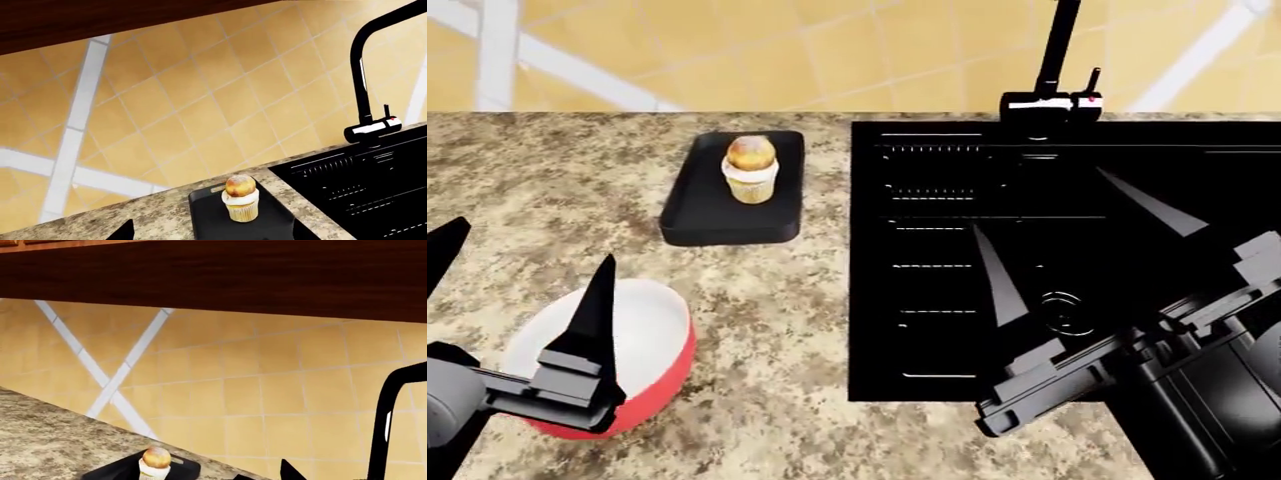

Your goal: Move the fresh-baked cupcake off the tray onto the counter, and place the bowl used for mixing into the sink.

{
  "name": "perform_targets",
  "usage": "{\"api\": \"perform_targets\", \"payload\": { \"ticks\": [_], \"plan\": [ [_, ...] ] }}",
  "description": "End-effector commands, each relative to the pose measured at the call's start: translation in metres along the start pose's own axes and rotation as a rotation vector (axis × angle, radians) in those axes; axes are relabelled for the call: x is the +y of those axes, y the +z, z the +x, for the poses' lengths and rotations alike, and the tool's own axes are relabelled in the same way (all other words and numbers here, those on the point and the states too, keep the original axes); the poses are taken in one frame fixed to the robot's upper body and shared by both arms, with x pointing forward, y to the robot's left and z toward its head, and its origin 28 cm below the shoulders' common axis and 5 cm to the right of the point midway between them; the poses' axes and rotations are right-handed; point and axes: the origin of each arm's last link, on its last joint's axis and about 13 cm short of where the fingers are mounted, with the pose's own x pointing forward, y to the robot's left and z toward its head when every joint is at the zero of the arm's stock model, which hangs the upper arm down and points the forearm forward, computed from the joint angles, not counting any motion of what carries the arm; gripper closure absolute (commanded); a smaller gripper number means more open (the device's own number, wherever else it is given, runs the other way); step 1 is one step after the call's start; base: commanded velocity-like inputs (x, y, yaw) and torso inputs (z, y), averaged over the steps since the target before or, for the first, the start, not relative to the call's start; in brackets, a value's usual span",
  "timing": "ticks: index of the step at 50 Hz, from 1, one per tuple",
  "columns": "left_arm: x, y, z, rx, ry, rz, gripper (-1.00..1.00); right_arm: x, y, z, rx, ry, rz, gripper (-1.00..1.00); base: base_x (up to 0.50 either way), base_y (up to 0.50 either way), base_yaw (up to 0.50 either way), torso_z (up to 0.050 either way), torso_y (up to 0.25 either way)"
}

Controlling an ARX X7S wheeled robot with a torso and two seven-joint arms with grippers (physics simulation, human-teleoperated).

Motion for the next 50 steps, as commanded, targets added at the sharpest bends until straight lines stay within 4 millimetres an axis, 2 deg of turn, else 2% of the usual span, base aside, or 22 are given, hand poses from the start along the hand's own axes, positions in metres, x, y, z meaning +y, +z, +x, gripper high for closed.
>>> {"api": "perform_targets", "payload": {
  "ticks": [1, 5, 23, 39, 50],
  "plan": [
    [0.0001, 0.0014, -0.0016, 0.001, -0.007, 0.002, -1.0, 0.0, 0.0006, -0.001, 0.008, 0.009, -0.011, -1.0, 0.0, 0.47, 0.0, 0.0, 0.0],
    [-0.0011, 0.0011, 0.0003, 0.004, -0.015, 0.004, -1.0, -0.0007, 0.0022, -0.001, 0.005, 0.006, -0.012, -1.0, 0.0, 0.43, 0.0, 0.0, 0.0],
    [-0.0009, 0.0005, 0.0022, 0.005, -0.018, 0.003, -1.0, -0.0009, 0.0043, 0.0007, -0.021, 0.008, -0.015, -1.0, 0.01, 0.02, 0.0, 0.0, 0.001],
    [-0.0035, 0.0032, 0.004, 0.005, -0.037, -0.009, -1.0, -0.0035, 0.0017, 0.0008, -0.02, -0.005, 0.007, -1.0, 0.16, 0.31, 0.0, 0.0, 0.0],
    [-0.0042, 0.0022, 0.0043, 0.01, -0.044, -0.007, -1.0, -0.0037, 0.0031, 0.0001, -0.033, -0.006, 0.038, -1.0, 0.26, 0.04, 0.0, 0.0, 0.001]
  ]
}}
